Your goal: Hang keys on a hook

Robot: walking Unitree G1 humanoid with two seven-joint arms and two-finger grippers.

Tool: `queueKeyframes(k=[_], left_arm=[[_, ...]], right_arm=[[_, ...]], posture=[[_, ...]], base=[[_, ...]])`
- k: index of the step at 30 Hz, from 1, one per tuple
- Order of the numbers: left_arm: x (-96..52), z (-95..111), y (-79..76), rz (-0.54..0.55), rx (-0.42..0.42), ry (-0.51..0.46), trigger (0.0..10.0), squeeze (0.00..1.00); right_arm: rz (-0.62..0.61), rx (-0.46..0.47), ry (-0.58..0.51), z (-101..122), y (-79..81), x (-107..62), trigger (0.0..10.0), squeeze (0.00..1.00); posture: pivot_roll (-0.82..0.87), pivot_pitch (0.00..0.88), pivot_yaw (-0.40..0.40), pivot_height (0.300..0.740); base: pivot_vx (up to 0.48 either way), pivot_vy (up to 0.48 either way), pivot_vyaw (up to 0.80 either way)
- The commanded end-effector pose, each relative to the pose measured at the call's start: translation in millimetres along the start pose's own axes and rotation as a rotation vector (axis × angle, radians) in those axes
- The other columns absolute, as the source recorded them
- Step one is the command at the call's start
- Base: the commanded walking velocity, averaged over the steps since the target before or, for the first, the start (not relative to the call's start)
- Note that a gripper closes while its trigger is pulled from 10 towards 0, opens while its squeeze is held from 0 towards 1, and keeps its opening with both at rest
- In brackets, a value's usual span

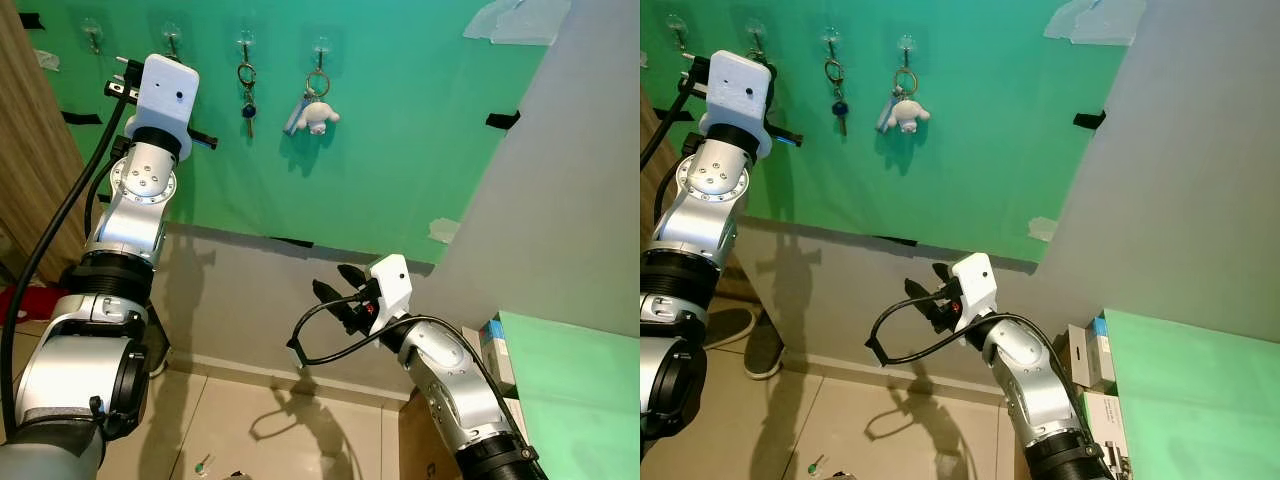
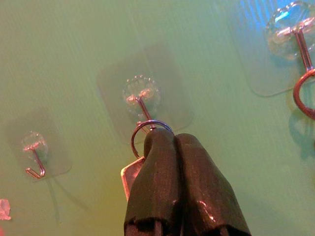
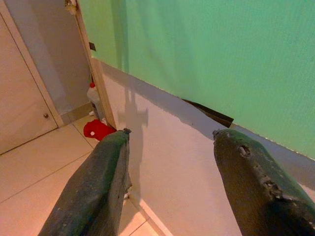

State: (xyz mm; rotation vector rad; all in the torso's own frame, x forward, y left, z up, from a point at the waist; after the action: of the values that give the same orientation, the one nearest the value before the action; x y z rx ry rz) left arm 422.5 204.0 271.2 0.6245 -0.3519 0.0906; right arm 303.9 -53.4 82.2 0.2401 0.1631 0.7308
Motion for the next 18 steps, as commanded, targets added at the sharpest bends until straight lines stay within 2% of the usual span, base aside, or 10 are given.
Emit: queueKeyframes(k=[1, 10, 18], left_arm=[[4.7, 9.7, 3.3, 0.01, -0.001, -0.034, 10.0, 0.0], [7.6, 15.3, 8.6, 0.019, 0.017, -0.063, 10.0, 0.0], [10.5, 10.8, 12.8, 0.033, -0.001, -0.033, 10.0, 0.0]], right_arm=[[0.004, -0.007, -0.009, 4.4, 0.2, -1.5, 10.0, 0.0], [-0.003, -0.001, -0.009, 4.1, -0.2, -1.7, 10.0, 0.0], [-0.003, 0.002, -0.007, 3.3, 0.4, -2.0, 10.0, 0.0]], posture=[[0.01, 0.0, -0.031, 0.74], [0.01, 0.0, -0.03, 0.74], [0.01, 0.0, -0.028, 0.74]], base=[[0.0, 0.0, 0.0], [0.0, 0.0, 0.0], [0.0, 0.0, 0.0]])
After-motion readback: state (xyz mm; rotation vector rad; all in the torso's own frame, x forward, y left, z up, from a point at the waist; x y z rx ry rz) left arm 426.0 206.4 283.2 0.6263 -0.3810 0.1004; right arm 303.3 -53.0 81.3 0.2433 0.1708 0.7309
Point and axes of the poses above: a point about 5 cm out from each wrist's last joint towards the gripper, its own x axis pointing out of the wrist towards the gripper, its own z axis along the axis of the wrist's last joint, y = z × x, the point moved 3 cm from there along x, pointing out of the wrist towards the gripper, and after that the axes turned 8 degrees about x, right-handed, at the moved point
